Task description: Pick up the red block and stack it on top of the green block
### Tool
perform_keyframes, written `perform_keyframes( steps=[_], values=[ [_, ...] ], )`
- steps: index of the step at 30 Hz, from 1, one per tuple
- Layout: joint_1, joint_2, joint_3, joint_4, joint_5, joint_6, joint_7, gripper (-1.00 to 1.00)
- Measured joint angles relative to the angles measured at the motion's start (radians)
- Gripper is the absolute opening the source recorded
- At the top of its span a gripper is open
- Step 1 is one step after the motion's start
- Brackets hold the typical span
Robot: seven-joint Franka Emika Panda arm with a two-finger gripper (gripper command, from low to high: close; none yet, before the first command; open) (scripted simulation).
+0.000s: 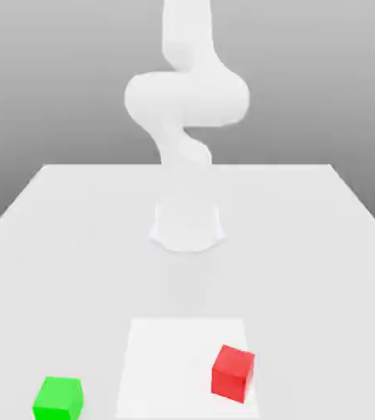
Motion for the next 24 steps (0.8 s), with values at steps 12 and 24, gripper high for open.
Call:
perform_keyframes(
  steps=[12,24],
  values=[
    [0.216,0.445,-0.137,-0.119,0.11,0.185,-0.552,0.0],
    [0.279,0.863,-0.135,-0.233,0.072,0.383,-0.972,0.0]
  ],
)
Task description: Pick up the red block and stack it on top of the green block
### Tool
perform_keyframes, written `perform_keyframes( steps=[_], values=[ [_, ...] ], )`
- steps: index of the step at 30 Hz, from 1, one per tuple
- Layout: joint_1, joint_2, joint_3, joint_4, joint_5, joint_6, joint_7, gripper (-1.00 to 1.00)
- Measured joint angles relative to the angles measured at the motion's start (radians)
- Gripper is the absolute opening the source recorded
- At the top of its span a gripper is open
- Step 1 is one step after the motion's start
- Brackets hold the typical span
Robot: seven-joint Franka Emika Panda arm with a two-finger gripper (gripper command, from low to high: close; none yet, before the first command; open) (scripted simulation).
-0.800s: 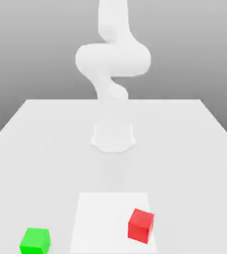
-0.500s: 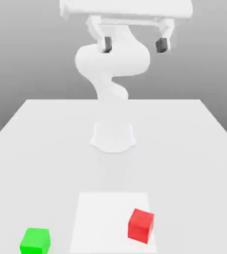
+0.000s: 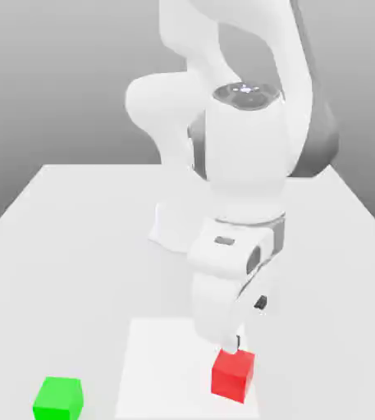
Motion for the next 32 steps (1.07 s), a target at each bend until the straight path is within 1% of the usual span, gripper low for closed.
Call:
perform_keyframes(
  steps=[4,5,12,17,18,25,27,29,30,32],
  values=[
    [-0.033,0.143,0.044,0.016,0.043,0.114,-0.051,0.0],
    [-0.045,0.176,0.059,0.02,0.055,0.142,-0.061,-1.0],
    [-0.05,0.183,0.064,0.021,0.055,0.146,-0.061,-1.0],
    [-0.024,0.028,0.023,-0.003,-0.013,0.017,-0.01,-1.0],
    [-0.039,0.017,0.002,0.01,-0.013,-0.01,0.004,-1.0],
    [-0.214,0.059,-0.178,0.162,0.057,-0.137,0.096,-1.0],
    [-0.273,0.13,-0.19,0.21,0.116,-0.119,0.089,-1.0],
    [-0.314,0.205,-0.165,0.229,0.172,-0.068,0.059,-1.0],
    [-0.324,0.225,-0.156,0.232,0.187,-0.054,0.051,1.0],
    [-0.324,0.225,-0.156,0.232,0.187,-0.054,0.051,1.0]
  ],
)
